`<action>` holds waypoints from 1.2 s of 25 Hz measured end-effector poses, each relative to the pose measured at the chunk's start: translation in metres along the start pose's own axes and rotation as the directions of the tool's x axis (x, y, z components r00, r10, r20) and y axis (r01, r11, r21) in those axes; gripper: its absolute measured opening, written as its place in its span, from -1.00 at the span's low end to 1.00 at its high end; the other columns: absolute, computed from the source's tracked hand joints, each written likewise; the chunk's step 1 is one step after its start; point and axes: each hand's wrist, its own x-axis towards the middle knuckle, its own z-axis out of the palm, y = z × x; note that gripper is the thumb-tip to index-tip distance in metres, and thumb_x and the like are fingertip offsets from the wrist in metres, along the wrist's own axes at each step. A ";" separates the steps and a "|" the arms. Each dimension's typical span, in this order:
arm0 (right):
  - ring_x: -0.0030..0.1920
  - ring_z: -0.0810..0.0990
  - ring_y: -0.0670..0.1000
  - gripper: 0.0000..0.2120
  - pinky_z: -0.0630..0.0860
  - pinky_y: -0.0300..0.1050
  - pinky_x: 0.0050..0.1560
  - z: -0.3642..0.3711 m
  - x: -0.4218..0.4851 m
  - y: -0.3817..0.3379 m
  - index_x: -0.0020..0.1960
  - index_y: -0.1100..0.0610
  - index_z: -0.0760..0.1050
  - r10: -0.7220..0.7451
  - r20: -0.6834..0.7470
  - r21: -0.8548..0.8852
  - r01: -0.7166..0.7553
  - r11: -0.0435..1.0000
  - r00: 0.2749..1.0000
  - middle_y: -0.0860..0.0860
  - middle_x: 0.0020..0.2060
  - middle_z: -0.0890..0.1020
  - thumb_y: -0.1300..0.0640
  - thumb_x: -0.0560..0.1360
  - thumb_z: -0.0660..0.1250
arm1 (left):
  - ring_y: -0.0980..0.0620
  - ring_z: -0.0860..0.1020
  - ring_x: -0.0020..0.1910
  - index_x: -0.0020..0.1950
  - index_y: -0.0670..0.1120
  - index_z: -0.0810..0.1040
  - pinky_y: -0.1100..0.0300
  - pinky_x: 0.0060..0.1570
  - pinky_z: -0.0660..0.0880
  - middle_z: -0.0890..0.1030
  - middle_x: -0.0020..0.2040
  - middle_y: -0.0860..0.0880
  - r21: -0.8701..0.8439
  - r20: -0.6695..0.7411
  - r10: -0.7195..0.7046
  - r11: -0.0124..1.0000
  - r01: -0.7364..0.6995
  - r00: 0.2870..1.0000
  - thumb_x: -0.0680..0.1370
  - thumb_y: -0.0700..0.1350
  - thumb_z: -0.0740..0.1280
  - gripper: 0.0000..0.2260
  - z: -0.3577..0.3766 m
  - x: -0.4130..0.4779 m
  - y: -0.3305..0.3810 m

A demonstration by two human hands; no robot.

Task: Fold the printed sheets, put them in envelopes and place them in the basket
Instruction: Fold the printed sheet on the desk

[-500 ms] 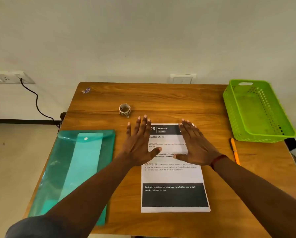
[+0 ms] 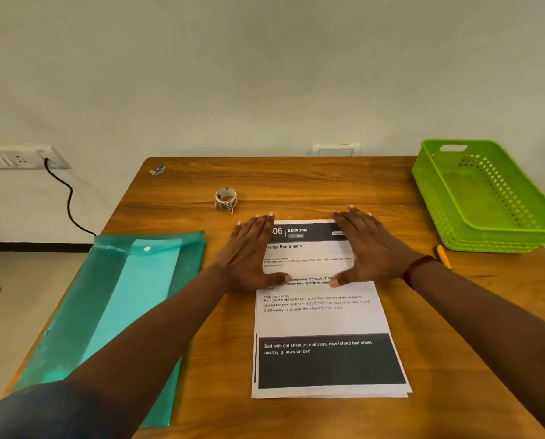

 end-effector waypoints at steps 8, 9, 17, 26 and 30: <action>0.53 0.06 0.11 0.24 0.09 0.17 0.50 0.001 -0.018 -0.014 0.56 -0.01 -0.13 0.058 -0.135 0.005 -0.058 0.998 0.989 0.03 0.54 0.11 -0.53 0.14 0.37 | -0.12 -0.13 0.58 0.57 -0.01 -0.32 -0.28 0.50 -0.11 -0.10 0.61 -0.07 -0.003 -0.097 0.008 1.000 -0.008 0.995 0.37 0.48 0.26 0.09 0.001 -0.009 0.008; 0.52 0.08 0.11 0.22 0.13 0.16 0.49 0.002 -0.021 -0.017 0.56 -0.01 -0.11 0.075 -0.147 0.024 -0.072 0.997 0.986 0.03 0.53 0.11 -0.50 0.16 0.40 | -0.12 -0.14 0.58 0.57 0.01 -0.33 -0.28 0.50 -0.13 -0.12 0.61 -0.06 -0.045 -0.097 -0.017 0.999 0.013 0.995 0.37 0.46 0.29 0.10 0.003 -0.010 0.009; 0.40 0.20 0.11 0.14 0.25 0.06 0.36 0.011 -0.033 -0.030 0.54 0.00 0.03 0.134 -0.309 0.070 -0.117 0.991 0.942 0.08 0.41 0.23 -0.34 0.16 0.53 | -0.11 -0.02 0.55 0.59 0.05 -0.23 -0.29 0.49 -0.09 0.04 0.57 -0.08 -0.068 -0.285 -0.061 0.997 0.043 0.957 0.31 0.43 0.38 0.12 0.007 -0.022 0.017; 0.09 0.48 0.11 -0.42 0.43 -0.10 -0.01 0.036 -0.045 -0.036 0.36 0.08 0.43 0.070 -0.553 0.034 -0.061 0.998 0.830 0.11 0.11 0.50 -0.01 0.40 0.51 | -0.08 0.30 0.44 0.58 0.10 -0.05 -0.21 0.49 0.08 0.37 0.45 -0.04 -0.047 -0.337 -0.093 0.996 0.082 0.937 0.37 0.26 0.47 -0.03 0.001 -0.029 0.034; -0.02 0.56 0.13 -0.69 0.50 -0.10 -0.23 0.049 -0.051 -0.039 0.19 0.12 0.60 0.049 -0.617 0.006 -0.058 0.998 0.785 0.11 0.01 0.55 0.17 0.45 0.46 | -0.07 0.43 0.38 0.48 0.05 0.35 -0.20 0.49 0.08 0.54 0.35 -0.04 0.112 -0.308 0.027 0.994 0.008 0.951 0.56 0.11 0.34 -0.49 0.008 -0.037 0.043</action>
